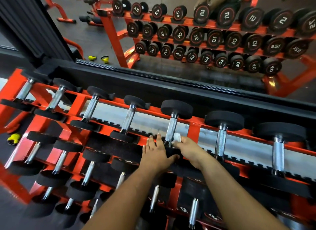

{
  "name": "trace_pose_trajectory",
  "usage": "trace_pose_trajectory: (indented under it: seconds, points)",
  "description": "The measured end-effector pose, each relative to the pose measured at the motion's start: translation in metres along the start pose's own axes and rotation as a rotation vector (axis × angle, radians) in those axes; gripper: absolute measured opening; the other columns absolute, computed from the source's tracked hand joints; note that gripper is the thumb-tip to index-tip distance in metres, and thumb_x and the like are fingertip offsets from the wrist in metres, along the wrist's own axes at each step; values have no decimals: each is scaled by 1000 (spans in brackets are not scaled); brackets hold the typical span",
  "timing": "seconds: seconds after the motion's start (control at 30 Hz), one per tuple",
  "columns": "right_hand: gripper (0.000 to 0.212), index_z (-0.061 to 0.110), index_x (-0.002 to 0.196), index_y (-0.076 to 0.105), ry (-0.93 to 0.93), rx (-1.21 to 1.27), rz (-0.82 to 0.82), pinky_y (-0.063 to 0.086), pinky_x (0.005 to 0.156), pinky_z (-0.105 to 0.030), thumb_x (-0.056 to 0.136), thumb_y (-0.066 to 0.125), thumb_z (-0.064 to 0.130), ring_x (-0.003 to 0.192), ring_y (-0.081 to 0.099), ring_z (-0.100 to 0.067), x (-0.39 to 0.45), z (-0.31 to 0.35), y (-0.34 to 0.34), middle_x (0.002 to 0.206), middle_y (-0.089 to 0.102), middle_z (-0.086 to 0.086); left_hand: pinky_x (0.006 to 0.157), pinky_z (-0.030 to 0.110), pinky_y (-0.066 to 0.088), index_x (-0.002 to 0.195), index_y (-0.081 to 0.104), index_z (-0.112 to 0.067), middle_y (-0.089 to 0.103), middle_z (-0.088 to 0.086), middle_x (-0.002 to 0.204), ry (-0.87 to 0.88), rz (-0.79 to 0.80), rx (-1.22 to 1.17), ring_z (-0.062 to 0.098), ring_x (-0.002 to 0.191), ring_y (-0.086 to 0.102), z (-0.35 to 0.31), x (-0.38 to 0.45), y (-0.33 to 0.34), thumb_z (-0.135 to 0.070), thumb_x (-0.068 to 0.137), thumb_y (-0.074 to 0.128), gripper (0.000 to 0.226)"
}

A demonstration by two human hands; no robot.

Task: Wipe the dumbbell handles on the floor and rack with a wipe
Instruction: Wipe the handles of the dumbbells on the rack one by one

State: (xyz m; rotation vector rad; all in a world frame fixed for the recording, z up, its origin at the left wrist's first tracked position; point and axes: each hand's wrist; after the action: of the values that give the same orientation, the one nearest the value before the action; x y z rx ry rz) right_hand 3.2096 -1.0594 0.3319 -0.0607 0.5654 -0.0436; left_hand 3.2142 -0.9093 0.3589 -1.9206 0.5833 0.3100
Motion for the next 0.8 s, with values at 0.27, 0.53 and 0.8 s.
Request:
trace_pose_trajectory:
  seconds: [0.27, 0.53, 0.8]
  points:
    - [18, 8, 96, 71, 136, 675, -140, 55, 88, -40, 94, 65, 25, 77, 67, -23, 52, 52, 6, 89, 70, -10, 126, 48, -3, 160, -14, -18, -11, 20, 168, -18, 23, 6, 32, 156, -11, -3, -3, -3, -74, 87, 56, 116]
    - [43, 5, 117, 64, 165, 482, -306, 54, 91, -44, 82, 77, 26, 98, 67, -32, 59, 68, 11, 108, 69, -16, 127, 49, 1, 161, -12, -17, -9, 20, 168, 0, 9, 0, 33, 156, -7, 0, -2, -1, -73, 87, 56, 115]
    - [34, 3, 114, 69, 179, 490, -180, 54, 98, -48, 89, 72, 26, 104, 68, -32, 48, 63, 1, 110, 72, -17, 127, 48, 0, 161, -13, -17, -10, 21, 168, 2, 14, 8, 34, 156, -8, 1, -2, -1, -72, 88, 55, 114]
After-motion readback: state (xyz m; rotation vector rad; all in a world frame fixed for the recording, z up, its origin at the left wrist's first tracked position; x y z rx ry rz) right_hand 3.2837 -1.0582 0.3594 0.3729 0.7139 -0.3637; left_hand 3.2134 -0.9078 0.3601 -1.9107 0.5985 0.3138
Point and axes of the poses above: each hand's wrist, its own x-axis towards the middle knuckle, its own y-axis out of the palm, z = x × y
